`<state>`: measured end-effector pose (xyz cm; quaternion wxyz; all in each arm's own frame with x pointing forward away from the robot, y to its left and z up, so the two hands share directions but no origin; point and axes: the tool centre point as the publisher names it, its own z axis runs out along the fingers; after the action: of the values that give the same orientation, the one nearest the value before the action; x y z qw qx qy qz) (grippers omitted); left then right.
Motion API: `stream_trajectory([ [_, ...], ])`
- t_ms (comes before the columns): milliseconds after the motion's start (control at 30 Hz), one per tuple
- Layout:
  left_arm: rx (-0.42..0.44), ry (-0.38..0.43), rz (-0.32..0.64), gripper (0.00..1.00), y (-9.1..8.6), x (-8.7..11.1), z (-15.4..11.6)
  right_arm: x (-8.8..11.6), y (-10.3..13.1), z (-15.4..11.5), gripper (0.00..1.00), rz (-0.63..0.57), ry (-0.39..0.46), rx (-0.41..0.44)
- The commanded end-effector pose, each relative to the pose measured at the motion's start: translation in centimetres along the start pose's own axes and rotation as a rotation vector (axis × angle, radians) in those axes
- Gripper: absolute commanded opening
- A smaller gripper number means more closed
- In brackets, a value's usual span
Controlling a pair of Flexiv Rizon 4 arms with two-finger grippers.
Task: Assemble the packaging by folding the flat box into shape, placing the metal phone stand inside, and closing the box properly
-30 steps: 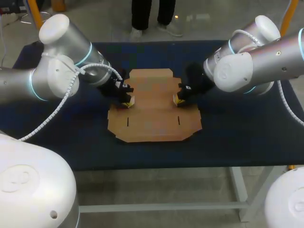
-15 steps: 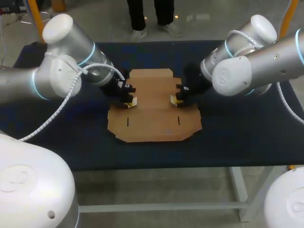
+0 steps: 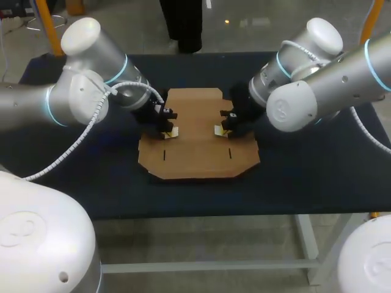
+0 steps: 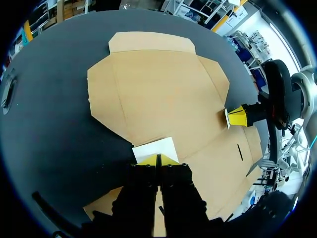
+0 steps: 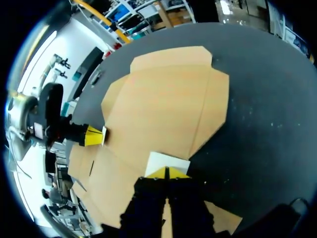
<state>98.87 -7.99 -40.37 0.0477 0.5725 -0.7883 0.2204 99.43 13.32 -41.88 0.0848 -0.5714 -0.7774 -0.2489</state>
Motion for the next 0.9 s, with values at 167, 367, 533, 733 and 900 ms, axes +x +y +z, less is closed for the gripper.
stream_trajectory([
  [167, -0.021, -0.036, -0.011, 0.0, -0.4, 0.3, 1.1, -0.3, 0.4, 1.5, 0.0, 0.009, -0.053, 0.015],
  [367, -0.048, -0.044, -0.035, 0.0, -0.2, -0.2, 2.2, -0.9, 0.3, 2.3, 0.0, 0.025, -0.062, 0.037],
  [533, -0.067, -0.043, -0.055, 0.0, 0.0, -0.8, 2.7, -1.5, -0.1, 2.9, 0.0, 0.042, -0.064, 0.058],
  [733, -0.063, -0.027, -0.061, 0.0, 0.2, -0.8, 1.8, -1.6, -0.1, 1.9, 0.0, 0.052, -0.051, 0.053],
  [900, -0.048, -0.007, -0.067, 0.0, 0.0, -0.6, -0.1, -1.2, 0.2, -0.5, 0.0, 0.043, -0.013, 0.029],
])
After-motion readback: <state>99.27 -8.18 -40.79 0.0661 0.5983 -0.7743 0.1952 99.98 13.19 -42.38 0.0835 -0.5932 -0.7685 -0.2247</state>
